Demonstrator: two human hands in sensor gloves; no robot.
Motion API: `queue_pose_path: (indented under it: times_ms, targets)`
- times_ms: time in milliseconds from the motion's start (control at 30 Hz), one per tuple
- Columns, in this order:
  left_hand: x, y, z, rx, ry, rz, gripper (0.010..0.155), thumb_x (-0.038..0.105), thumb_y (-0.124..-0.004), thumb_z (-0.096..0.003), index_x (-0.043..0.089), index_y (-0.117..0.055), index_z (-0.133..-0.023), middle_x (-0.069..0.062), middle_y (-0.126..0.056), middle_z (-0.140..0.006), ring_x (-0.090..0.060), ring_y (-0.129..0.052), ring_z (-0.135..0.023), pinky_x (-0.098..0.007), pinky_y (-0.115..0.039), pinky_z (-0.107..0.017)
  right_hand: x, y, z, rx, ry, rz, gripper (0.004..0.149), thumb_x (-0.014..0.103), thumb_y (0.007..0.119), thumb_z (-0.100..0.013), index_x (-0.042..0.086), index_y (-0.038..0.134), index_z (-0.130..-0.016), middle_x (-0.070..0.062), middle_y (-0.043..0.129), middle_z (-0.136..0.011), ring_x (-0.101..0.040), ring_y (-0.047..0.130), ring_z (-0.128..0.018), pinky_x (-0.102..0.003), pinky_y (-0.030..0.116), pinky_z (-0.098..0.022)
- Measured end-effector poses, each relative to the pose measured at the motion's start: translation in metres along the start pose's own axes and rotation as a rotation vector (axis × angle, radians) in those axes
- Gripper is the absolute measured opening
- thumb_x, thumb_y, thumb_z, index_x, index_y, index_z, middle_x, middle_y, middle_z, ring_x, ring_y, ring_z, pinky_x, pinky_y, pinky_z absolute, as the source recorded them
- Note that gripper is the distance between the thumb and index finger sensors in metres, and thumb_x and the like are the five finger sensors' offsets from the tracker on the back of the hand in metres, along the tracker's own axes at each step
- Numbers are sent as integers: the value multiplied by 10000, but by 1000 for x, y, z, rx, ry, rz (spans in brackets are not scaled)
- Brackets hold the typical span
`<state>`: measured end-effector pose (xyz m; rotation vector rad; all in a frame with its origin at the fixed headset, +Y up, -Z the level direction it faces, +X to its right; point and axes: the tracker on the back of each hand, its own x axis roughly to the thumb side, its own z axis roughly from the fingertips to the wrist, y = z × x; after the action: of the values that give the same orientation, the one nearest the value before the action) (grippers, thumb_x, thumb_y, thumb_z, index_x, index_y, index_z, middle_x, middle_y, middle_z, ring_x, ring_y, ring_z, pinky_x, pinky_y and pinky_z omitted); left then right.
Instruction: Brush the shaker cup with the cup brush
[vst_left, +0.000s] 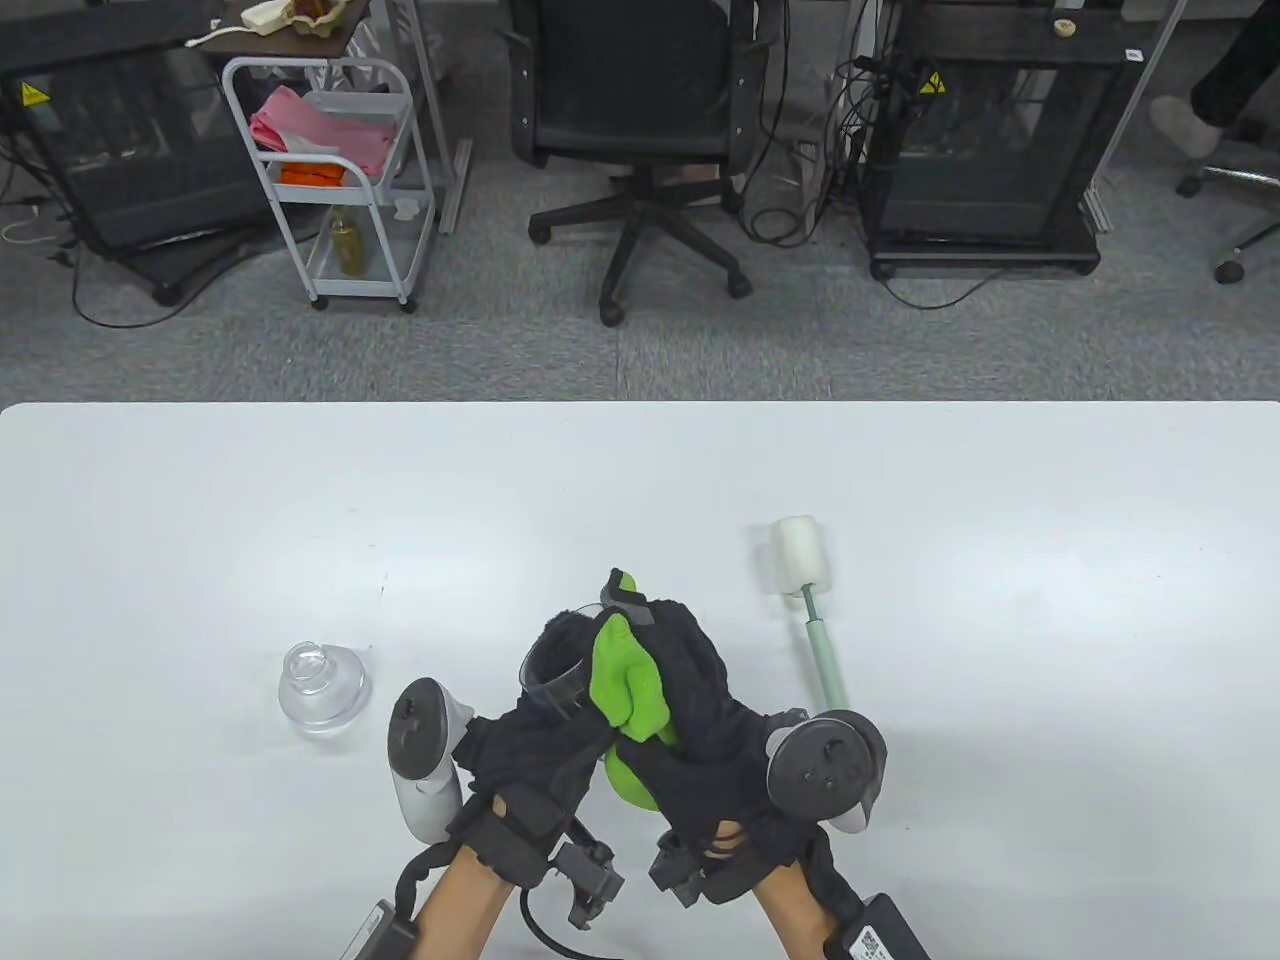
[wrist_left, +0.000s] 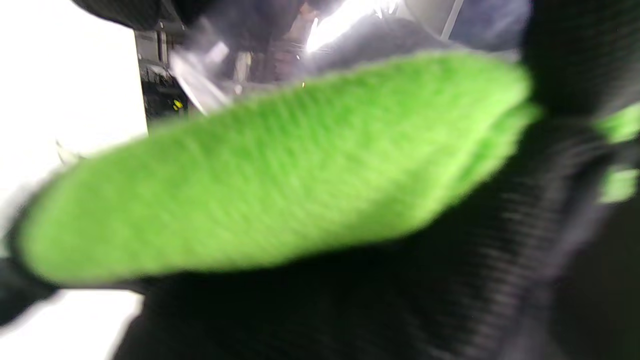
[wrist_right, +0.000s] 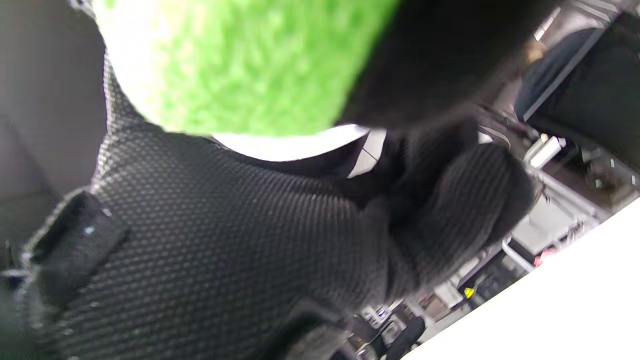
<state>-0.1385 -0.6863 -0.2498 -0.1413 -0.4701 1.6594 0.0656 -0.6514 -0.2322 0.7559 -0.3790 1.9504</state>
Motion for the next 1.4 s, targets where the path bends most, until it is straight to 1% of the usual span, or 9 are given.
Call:
queue_pose_path:
  times_ms: [133, 233, 367, 467, 633, 733, 900, 1100, 1400]
  targets:
    - [5, 4, 0, 79, -22, 4, 1162, 732, -924, -290, 94, -391, -1101, -199, -640, -1050, -410, -838, -827, -696, -679, -608, -6, -1, -1, 4, 32, -98, 738, 719, 592, -465, 460, 262, -1072, -53, 327, -1169, -451, 376, -1036, -668, 513, -671]
    - [5, 7, -1, 27, -41, 73, 1242, 721, -902, -326, -6, -236, -1081, -150, -685, -1057, -394, -883, -887, -659, -713, -625, -15, -1, -2, 27, 108, -269, 748, 733, 554, -478, 402, 279, -1090, -93, 370, -1169, -471, 368, -1032, -678, 507, -667]
    - [0, 3, -1, -88, -39, 247, 1217, 661, -885, -394, 37, -59, -1034, -182, -583, -1110, -456, -792, -969, -683, -635, -663, -14, 0, 0, 44, 148, -410, 756, 703, 576, -488, 351, 305, -1100, -126, 333, -1171, -512, 334, -1021, -704, 472, -661]
    - [0, 6, -3, -88, -37, 176, 1169, 652, -906, -381, 105, -130, -1062, -200, -553, -1128, -458, -770, -988, -699, -615, -661, -14, -6, 0, 54, 153, -258, 746, 675, 590, -493, 309, 343, -1095, -142, 382, -1161, -516, 398, -1008, -692, 520, -652]
    - [1, 17, -2, 43, 34, -107, 1147, 654, -971, -318, 204, -254, -1092, -236, -360, -1136, -453, -794, -954, -661, -700, -622, -25, -10, 4, -6, 242, -152, 718, 550, 698, -466, 89, 551, -996, -262, 756, -950, -446, 892, -741, -512, 821, -518]
    - [-3, 23, -2, 78, 41, -242, 1138, 669, -991, -294, 197, -335, -1097, -113, -587, -1115, -450, -824, -937, -646, -755, -596, -27, -16, 3, 21, 287, -41, 660, 473, 768, -435, 24, 662, -907, -266, 904, -760, -376, 1018, -507, -438, 899, -347]
    - [-9, 28, -10, 100, 45, -431, 1135, 698, -982, -286, 224, -356, -1106, -66, -630, -1120, -394, -793, -911, -672, -666, -617, -31, -33, 2, 14, 309, 57, 588, 472, 819, -393, 61, 774, -812, -134, 1012, -541, -197, 1047, -276, -304, 913, -181]
    - [-26, 25, -30, 94, 64, -793, 1165, 650, -1011, -275, 233, -286, -1086, -37, -566, -1135, -379, -786, -981, -706, -643, -632, -41, -70, 12, -170, 346, 95, 583, 478, 814, -397, 79, 775, -821, -120, 1010, -541, -189, 1030, -265, -306, 909, -179]
    - [-84, 22, -63, 31, 279, -784, 1162, 657, -989, -297, 340, -165, -1054, 87, -451, -1168, -326, -657, -998, -744, -524, -649, -57, -83, 19, -216, 385, 123, 598, 484, 809, -400, 81, 760, -839, -133, 1003, -581, -214, 1038, -309, -329, 916, -211]
